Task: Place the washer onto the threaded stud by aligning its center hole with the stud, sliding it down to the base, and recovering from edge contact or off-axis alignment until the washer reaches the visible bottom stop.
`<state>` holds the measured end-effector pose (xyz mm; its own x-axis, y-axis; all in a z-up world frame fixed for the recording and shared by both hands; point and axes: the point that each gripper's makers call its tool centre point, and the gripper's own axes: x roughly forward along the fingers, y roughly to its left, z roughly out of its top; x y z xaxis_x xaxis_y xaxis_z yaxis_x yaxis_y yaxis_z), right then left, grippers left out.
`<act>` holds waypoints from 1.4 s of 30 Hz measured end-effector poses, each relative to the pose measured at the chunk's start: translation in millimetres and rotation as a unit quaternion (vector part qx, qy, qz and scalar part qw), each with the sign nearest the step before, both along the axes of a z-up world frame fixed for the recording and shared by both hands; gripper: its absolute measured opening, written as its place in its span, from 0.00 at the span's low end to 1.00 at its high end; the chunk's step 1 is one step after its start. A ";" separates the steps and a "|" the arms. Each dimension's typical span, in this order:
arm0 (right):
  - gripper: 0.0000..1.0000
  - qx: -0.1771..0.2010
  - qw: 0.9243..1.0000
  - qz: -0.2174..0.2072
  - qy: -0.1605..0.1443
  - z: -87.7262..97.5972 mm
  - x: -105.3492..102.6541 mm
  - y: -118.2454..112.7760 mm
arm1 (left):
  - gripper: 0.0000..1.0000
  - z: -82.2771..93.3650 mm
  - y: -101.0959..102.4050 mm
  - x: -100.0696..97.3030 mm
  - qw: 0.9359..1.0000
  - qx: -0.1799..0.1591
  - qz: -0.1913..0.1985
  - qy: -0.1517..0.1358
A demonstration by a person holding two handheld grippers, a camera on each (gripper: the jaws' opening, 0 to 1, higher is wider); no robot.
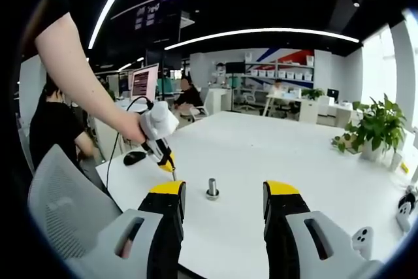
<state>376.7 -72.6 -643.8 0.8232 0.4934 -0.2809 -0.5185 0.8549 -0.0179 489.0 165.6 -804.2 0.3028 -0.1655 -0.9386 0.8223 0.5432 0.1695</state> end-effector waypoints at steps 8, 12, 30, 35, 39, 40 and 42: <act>0.50 -0.004 1.000 0.000 0.001 -0.9 -0.1 -0.4 | 0.09 -1.6 -0.9 0.1 1.000 0.001 -0.002 0.005; 0.50 -0.005 1.000 0.001 0.001 -1.1 -0.2 0.1 | 0.09 -3.3 -1.8 -0.8 1.000 0.001 -0.002 0.012; 0.49 -0.008 1.000 -0.002 0.001 -1.4 0.3 -1.1 | 0.12 -7.5 -0.2 -4.6 1.000 0.011 -0.017 0.016; 0.49 -0.008 1.000 -0.005 0.001 -1.4 0.3 -2.7 | 0.12 -6.1 4.8 -3.6 1.000 0.010 -0.007 0.014; 0.49 -0.011 1.000 -0.004 0.001 -1.8 0.1 -2.1 | 0.12 -7.3 6.3 -6.3 1.000 0.008 0.001 0.015; 0.49 -0.011 1.000 -0.004 0.001 -2.0 0.0 -2.4 | 0.12 -8.4 6.9 -7.6 1.000 0.008 0.003 0.016; 0.49 -0.012 1.000 -0.005 0.002 -2.5 0.1 -2.8 | 0.12 -10.7 8.3 -9.4 1.000 0.009 0.005 0.018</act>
